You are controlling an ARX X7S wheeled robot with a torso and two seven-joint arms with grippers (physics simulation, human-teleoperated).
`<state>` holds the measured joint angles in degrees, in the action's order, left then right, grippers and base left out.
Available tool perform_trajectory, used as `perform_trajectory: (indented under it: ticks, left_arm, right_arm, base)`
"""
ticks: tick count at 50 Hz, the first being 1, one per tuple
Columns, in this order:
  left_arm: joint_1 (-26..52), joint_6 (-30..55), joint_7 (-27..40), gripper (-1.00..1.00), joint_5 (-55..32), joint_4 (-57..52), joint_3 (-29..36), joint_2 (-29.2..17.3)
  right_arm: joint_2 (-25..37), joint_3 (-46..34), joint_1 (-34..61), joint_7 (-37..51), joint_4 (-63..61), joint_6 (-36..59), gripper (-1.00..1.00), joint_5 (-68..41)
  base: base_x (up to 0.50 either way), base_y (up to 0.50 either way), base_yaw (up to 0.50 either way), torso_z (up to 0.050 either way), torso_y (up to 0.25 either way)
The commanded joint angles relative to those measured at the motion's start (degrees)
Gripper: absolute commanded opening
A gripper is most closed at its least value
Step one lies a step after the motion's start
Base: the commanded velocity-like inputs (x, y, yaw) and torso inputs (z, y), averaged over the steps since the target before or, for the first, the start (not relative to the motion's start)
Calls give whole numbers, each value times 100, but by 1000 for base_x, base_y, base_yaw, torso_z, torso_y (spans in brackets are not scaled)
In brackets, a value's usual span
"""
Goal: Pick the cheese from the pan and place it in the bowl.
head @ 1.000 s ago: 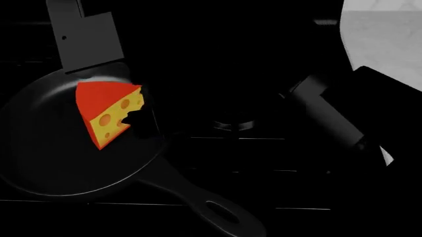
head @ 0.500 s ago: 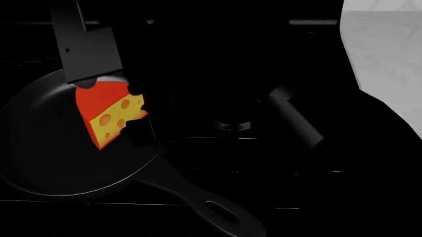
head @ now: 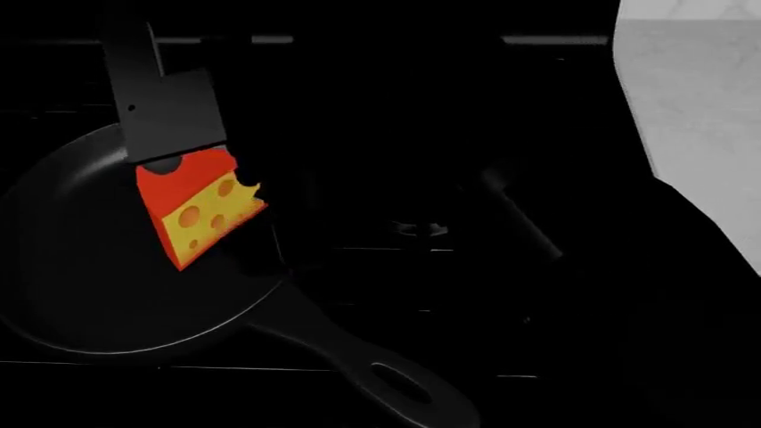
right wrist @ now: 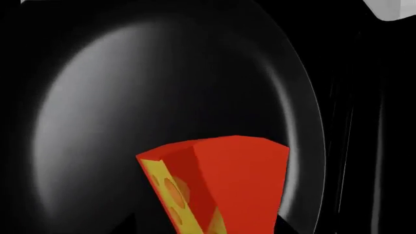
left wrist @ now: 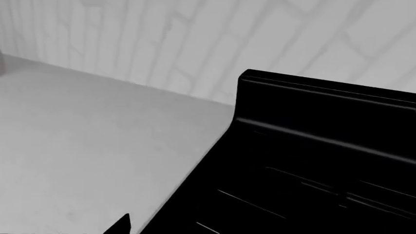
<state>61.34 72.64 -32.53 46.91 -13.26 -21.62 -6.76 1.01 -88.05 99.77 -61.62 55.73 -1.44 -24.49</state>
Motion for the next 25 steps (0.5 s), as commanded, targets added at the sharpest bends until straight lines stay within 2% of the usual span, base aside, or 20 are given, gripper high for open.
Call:
perform_trajectory:
  ticks: [1,11,12,25]
  left_arm:
    - [-143,-49,30,100,-43,-25,-128,173]
    - [-199,-126,142,100,-129,75,-127,169]
    - [-200,-129,151,100,-138,86,-126,172]
    - [-336,-211,278,100,-261,88,-269,137]
  right_arm:
    - [-101,-2,-135,-156,175,-186,100,14]
    - [-101,33,-217,-58,321,-239,100,1]
    - [-101,28,-216,-65,354,-319,-100,14]
    - [-101,22,-224,43,291,-294,-100,-184]
  base:
    - [0,0,0,0,0]
    - [1,0,0,0,0]
    - [0,0,0,0,0]
    - [0,0,0,0,0]
